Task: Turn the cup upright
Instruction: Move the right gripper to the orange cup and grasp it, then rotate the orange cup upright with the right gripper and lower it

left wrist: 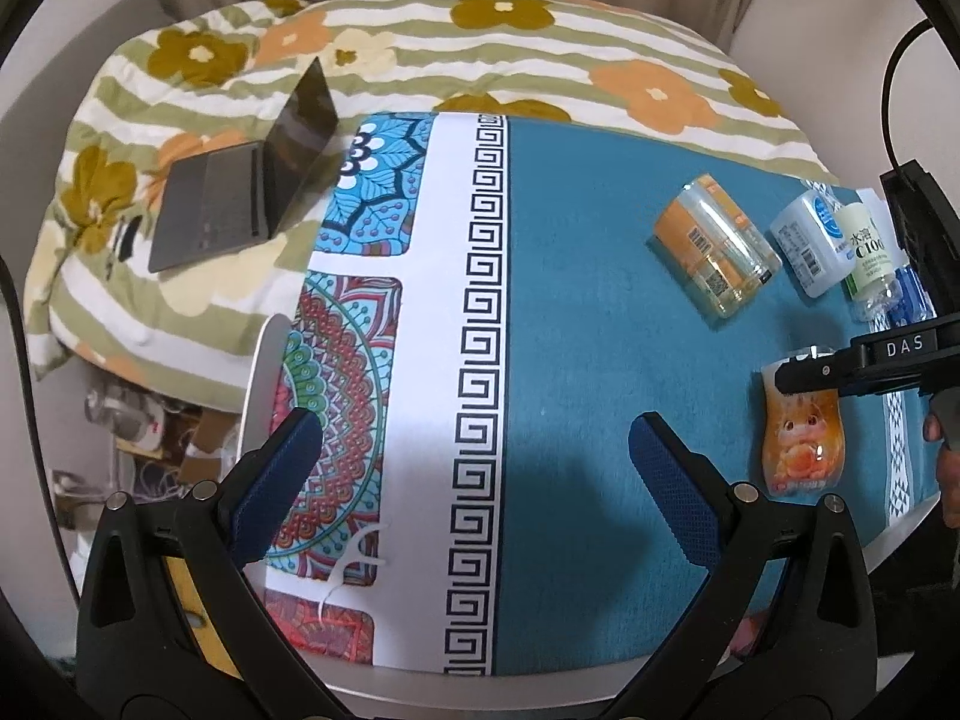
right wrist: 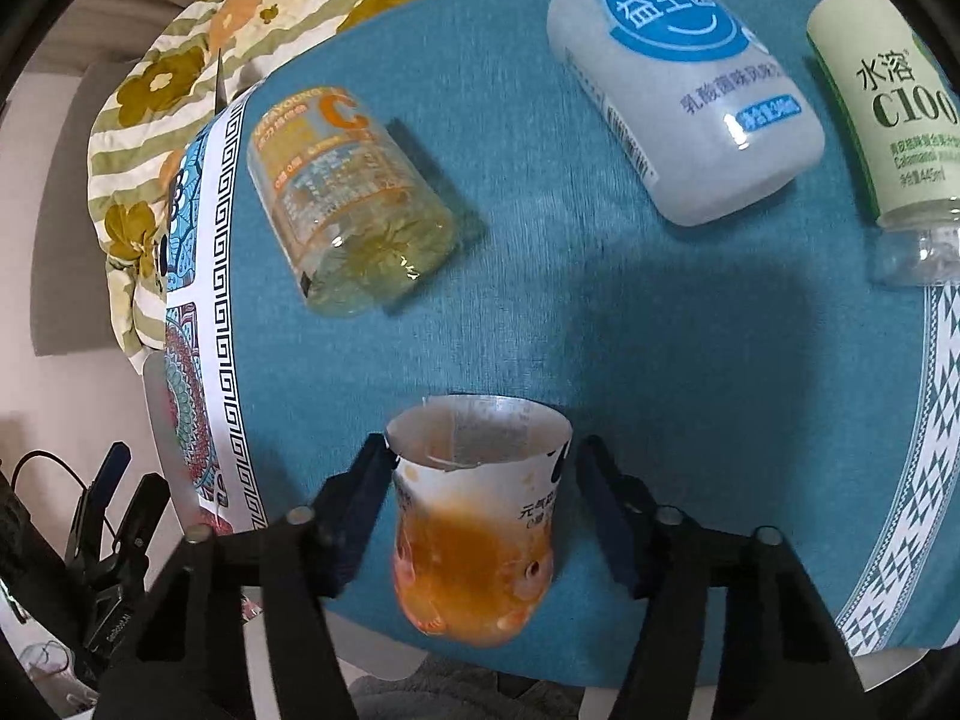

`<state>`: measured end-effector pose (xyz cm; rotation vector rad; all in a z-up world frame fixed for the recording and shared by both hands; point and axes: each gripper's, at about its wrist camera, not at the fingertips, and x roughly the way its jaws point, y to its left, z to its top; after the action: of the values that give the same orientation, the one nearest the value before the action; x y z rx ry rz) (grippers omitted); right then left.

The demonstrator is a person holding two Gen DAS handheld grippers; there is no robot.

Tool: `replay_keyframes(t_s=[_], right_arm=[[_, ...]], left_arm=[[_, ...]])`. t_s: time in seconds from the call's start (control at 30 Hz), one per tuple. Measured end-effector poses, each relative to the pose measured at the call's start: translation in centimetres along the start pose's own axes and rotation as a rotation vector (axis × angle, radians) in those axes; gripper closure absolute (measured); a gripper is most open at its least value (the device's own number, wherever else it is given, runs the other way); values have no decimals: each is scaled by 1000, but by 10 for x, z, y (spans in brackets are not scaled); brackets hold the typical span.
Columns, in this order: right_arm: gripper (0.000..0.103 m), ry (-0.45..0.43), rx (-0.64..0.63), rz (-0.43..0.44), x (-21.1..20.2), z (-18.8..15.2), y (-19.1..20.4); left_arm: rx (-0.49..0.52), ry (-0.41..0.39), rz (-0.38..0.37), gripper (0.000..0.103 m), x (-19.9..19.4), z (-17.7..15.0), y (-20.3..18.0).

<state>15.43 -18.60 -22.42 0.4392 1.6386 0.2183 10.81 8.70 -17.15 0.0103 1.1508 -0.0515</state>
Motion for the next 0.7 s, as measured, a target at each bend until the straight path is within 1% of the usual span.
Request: replay_keyframes(t_s=[0.17, 0.27, 0.33, 0.4, 0.47, 0.6, 0.7], right_arm=[[53, -21, -18, 1, -1, -1, 6], [54, -74, -57, -8, -15, -6, 14], [54, -148, -97, -20, -30, -11, 21], [54, -267, -139, -49, -47, -21, 28], [54, -384, -162, -81, -56, -34, 32], [54, -567, -195, -150, -53, -59, 35], [54, -672, -240, -212, -45, -73, 37]], left_arm=[[8, 1, -12, 0, 1, 2, 1], [10, -2, -18, 0, -2, 4, 2], [11, -9, -25, 0, -5, 5, 3], [8, -12, -31, 0, -7, 6, 2], [6, -13, -34, 0, -8, 6, 2], [8, -18, -43, 0, -10, 3, 0], [17, -26, -37, 0, -10, 0, -2]])
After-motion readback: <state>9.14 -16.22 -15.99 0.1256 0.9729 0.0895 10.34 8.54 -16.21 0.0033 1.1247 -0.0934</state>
